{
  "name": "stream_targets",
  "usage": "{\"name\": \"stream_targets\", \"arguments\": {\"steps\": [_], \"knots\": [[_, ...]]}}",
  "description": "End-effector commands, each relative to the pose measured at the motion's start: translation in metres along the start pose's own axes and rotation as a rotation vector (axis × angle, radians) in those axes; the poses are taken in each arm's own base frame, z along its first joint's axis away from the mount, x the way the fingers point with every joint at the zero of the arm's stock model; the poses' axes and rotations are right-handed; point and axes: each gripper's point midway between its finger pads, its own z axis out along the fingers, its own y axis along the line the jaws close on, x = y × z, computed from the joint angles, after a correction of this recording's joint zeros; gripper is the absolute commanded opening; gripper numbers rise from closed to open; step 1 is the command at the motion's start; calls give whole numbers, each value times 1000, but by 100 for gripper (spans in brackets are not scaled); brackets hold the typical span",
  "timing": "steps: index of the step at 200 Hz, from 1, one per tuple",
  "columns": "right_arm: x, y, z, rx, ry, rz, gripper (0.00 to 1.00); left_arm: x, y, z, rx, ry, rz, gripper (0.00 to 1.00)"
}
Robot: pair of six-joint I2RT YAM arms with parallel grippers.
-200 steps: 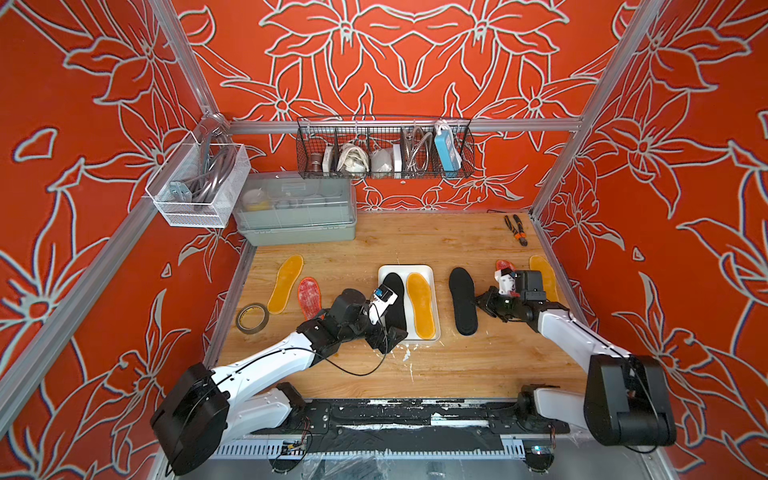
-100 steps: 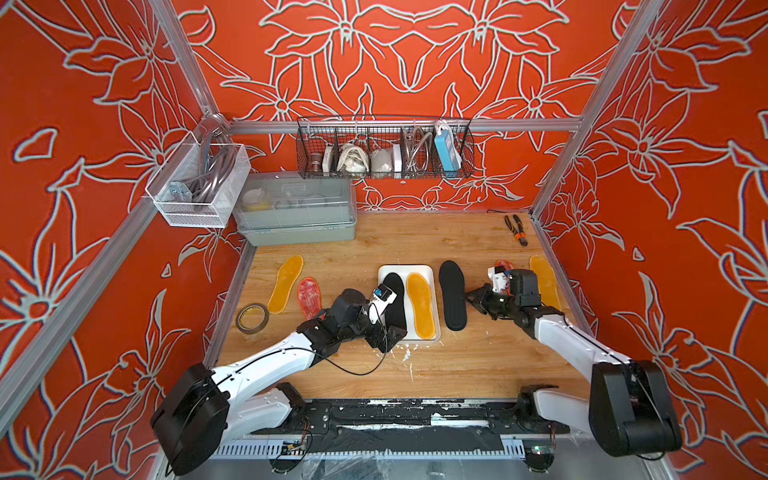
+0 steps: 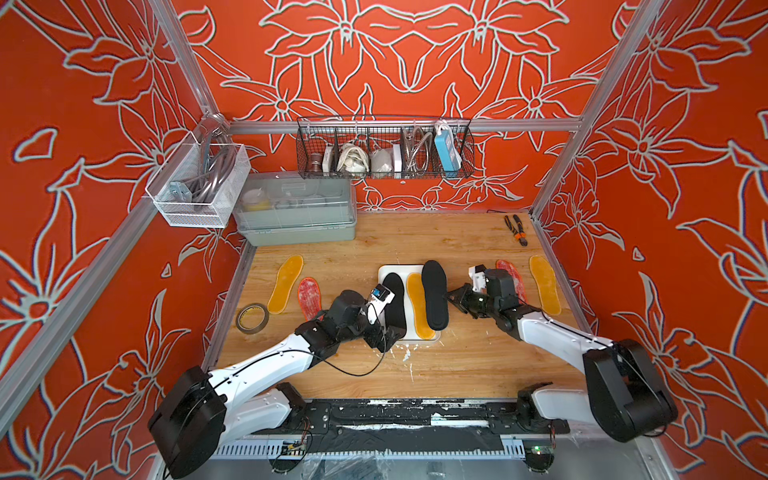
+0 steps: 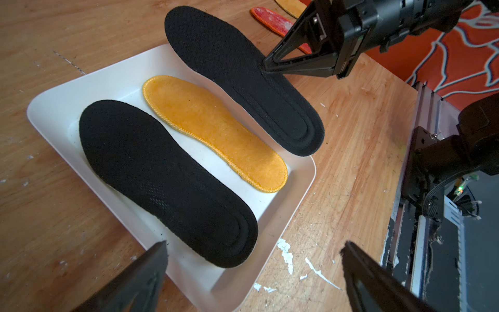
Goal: Put the insoles into the storage box
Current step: Place the insole in the storage box.
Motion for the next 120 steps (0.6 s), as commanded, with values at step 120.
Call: {"name": "stream_targets", "arguments": {"steps": [120], "knots": [[12,6,43,24,22,-69,0,1,1,0,-10,1,14,100]]}}
